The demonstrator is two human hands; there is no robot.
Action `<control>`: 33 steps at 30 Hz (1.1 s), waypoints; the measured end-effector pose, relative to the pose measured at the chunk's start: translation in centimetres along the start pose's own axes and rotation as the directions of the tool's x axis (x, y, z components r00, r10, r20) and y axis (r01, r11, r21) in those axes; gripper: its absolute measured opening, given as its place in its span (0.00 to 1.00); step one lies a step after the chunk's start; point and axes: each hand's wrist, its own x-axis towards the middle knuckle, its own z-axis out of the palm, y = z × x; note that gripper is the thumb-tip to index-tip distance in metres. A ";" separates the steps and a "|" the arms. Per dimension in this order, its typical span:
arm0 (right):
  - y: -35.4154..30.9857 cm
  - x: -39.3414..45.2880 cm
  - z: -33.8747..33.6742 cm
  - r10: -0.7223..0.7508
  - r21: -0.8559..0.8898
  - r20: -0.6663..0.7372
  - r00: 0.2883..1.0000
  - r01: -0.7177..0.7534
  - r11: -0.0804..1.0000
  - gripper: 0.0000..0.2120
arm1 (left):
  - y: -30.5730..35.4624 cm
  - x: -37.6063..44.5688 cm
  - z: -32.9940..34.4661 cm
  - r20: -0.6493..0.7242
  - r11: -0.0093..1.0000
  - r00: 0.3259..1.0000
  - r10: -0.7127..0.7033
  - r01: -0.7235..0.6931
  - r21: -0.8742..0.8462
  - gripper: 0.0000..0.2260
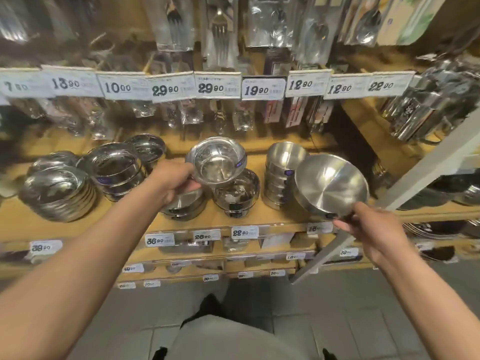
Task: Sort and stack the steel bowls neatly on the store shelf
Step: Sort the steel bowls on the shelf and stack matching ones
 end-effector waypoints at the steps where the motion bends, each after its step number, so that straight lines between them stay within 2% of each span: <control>1: 0.1 -0.3 0.6 0.004 -0.017 0.031 1.000 -0.003 1.000 0.04 | -0.3 -1.0 -1.0 -0.014 1.000 1.000 -0.012 0.012 -0.011 0.05; 8: 1.1 -2.6 6.7 0.055 -0.084 0.256 0.965 -0.034 0.996 0.04 | -0.9 -5.9 -9.0 -0.169 0.995 0.985 0.018 -0.033 -0.090 0.05; 13: 2.7 -4.3 10.4 0.088 -0.114 0.319 0.944 -0.054 0.992 0.04 | -1.3 -7.0 -13.2 -0.193 0.993 0.981 0.018 -0.040 -0.111 0.06; 16: 3.5 -4.2 12.0 0.098 -0.103 0.302 0.948 -0.070 0.992 0.06 | -1.4 -6.7 -14.4 -0.187 0.993 0.982 -0.006 -0.016 -0.115 0.05; 26: 5.2 -2.6 14.5 0.141 -0.062 0.244 0.959 -0.130 0.990 0.06 | -3.1 -4.3 -14.6 -0.036 0.992 0.999 -0.035 0.031 -0.120 0.03; 33: 5.0 -2.3 14.9 0.133 -0.094 0.259 0.957 -0.112 0.989 0.05 | -3.2 -4.0 -14.7 -0.031 0.994 0.997 -0.068 0.065 -0.092 0.05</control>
